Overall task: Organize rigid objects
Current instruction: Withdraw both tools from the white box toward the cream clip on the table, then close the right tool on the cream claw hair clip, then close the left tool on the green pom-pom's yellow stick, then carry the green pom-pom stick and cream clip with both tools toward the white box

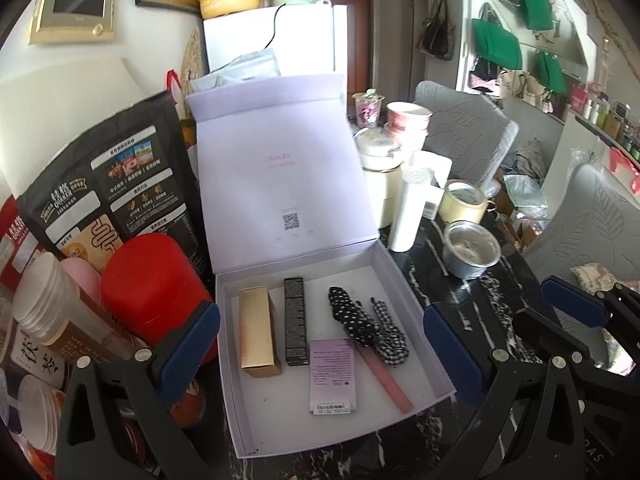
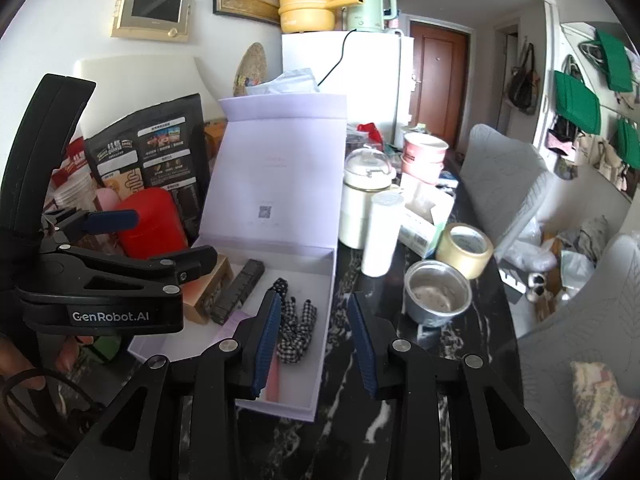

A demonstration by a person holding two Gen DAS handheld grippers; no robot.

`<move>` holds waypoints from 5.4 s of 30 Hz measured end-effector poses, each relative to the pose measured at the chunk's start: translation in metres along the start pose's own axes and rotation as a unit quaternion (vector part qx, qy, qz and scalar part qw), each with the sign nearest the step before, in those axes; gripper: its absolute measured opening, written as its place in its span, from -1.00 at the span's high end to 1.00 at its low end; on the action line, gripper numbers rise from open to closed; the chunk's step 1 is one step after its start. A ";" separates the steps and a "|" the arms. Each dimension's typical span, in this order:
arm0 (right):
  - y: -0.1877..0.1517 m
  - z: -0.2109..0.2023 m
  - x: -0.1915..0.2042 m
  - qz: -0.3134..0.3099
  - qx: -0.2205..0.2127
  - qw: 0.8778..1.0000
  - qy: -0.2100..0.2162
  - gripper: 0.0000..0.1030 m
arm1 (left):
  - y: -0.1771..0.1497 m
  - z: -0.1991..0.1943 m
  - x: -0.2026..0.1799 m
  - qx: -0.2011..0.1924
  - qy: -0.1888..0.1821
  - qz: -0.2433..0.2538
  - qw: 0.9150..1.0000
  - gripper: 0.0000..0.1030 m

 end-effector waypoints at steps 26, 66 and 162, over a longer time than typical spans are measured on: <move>-0.061 -0.115 -0.031 0.042 -0.028 0.995 -0.080 0.27 | -0.048 -0.056 -0.092 -0.014 -0.097 0.091 0.991 -1.00; -0.205 -0.054 -0.073 0.169 0.093 0.976 -0.097 0.04 | -0.155 0.009 -0.134 0.107 -0.175 0.148 0.967 -1.00; -0.237 -0.065 -0.080 0.183 0.100 0.975 -0.079 0.57 | -0.172 0.008 -0.185 0.074 -0.210 0.169 0.960 0.49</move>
Point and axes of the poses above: each gripper's, at about its wrist camera, not at the fingertips, and z roughly the way its jaws point, x to its left, y to its top, the point moved 5 cm from there along z, roughly the way its jaws point, and after that the axes turned 2 degrees about -z, right-handed, at the moved point
